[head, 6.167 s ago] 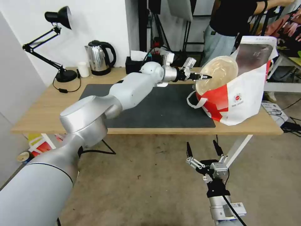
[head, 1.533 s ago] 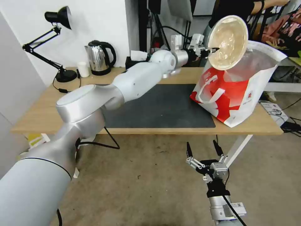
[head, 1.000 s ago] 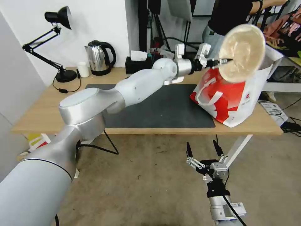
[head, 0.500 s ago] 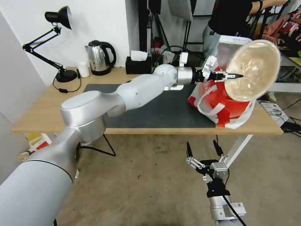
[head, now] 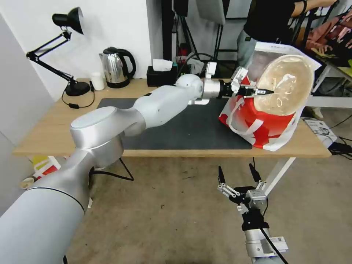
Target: Pick up the trash from the table and place it into the takeout bag.
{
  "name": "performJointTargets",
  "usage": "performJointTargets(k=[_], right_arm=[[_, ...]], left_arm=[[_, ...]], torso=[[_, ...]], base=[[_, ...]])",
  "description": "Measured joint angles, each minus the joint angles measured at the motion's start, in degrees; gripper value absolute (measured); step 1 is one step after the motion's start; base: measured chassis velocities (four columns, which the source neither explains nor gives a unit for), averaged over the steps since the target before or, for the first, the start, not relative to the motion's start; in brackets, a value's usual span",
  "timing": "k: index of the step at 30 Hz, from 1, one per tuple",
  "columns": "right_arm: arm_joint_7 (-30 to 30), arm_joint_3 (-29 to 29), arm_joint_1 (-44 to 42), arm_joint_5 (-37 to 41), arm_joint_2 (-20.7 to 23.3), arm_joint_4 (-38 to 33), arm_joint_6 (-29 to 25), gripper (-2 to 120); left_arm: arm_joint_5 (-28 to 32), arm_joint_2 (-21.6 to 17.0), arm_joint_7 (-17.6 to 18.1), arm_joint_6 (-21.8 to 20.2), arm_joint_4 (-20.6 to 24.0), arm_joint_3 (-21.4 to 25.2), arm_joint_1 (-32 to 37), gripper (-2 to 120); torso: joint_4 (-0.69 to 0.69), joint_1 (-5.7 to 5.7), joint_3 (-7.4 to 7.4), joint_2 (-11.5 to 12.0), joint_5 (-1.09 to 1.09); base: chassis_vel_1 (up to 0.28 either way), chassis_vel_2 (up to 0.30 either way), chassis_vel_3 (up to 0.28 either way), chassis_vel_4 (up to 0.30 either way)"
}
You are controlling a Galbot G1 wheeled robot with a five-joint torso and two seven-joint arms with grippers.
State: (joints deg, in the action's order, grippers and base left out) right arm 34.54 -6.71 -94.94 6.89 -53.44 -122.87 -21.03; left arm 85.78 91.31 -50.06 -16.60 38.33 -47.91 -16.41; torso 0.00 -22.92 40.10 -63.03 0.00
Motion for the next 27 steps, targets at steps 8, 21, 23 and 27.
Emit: performJointTargets(k=[8, 21, 23, 27], right_arm=[[0.0, 0.0, 0.0, 0.0, 0.0, 0.0, 0.0, 100], [0.0, 0.0, 0.0, 0.0, 0.0, 0.0, 0.0, 100], [0.0, 0.0, 0.0, 0.0, 0.0, 0.0, 0.0, 100], [0.0, 0.0, 0.0, 0.0, 0.0, 0.0, 0.0, 100]], left_arm=[[-0.8, 0.0, 5.2, 1.2, -1.1, 3.7, -0.7, 0], [-0.6, -0.1, 9.1, 1.3, -1.4, 7.4, -1.3, 0], [-0.6, -0.1, 9.2, 1.3, -1.4, 7.4, -1.3, 0], [-0.6, -0.1, 9.3, 1.3, -1.4, 7.4, -1.2, 0]], torso=[[0.01, 0.00, 0.00, 0.0, 0.00], [0.00, 0.00, 0.00, 0.0, 0.00], [0.00, 0.00, 0.00, 0.0, 0.01], [0.00, 0.00, 0.00, 0.0, 0.00]], base=[[0.000, 0.000, 0.000, 0.000], [0.000, 0.000, 0.000, 0.000], [0.000, 0.000, 0.000, 0.000], [0.000, 0.000, 0.000, 0.000]])
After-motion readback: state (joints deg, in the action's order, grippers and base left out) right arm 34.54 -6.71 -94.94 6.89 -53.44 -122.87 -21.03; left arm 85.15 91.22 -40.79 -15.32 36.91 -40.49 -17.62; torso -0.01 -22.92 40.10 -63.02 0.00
